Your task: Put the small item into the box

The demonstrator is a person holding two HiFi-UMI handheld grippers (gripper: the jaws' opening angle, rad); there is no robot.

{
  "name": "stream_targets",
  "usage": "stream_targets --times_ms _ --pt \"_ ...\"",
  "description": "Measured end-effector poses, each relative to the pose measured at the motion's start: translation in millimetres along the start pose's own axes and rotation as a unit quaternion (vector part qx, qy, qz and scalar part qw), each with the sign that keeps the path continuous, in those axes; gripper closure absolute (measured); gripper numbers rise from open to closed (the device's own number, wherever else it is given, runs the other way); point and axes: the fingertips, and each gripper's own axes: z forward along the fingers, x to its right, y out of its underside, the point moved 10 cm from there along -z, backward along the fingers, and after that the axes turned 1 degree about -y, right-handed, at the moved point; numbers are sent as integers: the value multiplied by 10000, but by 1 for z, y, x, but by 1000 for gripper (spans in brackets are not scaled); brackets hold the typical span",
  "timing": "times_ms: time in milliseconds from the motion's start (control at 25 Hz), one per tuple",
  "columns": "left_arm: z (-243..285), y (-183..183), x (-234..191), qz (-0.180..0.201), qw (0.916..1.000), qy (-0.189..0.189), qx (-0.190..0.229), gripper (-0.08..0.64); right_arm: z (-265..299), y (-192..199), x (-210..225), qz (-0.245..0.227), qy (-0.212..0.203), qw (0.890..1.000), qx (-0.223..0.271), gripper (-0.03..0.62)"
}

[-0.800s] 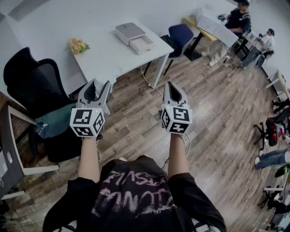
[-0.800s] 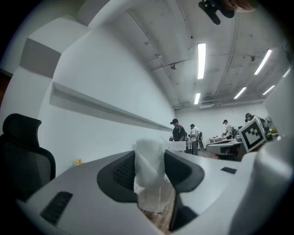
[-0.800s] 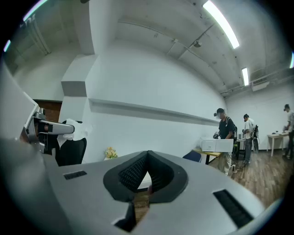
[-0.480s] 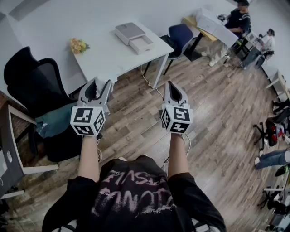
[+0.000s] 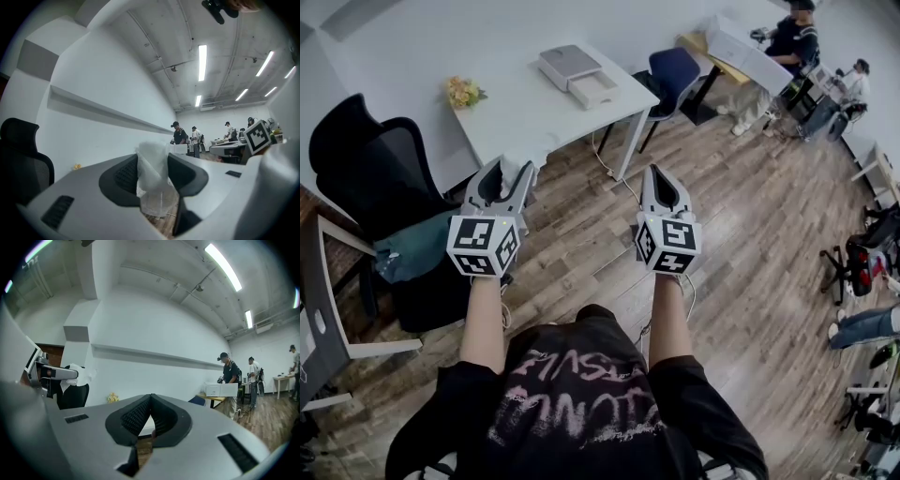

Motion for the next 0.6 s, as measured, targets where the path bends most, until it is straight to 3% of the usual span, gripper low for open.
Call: stream_targets --times_ms 600 --pt "27 4 -1 12 10000 -10 -73 387 27 -1 14 59 -104 9999 -94 580"
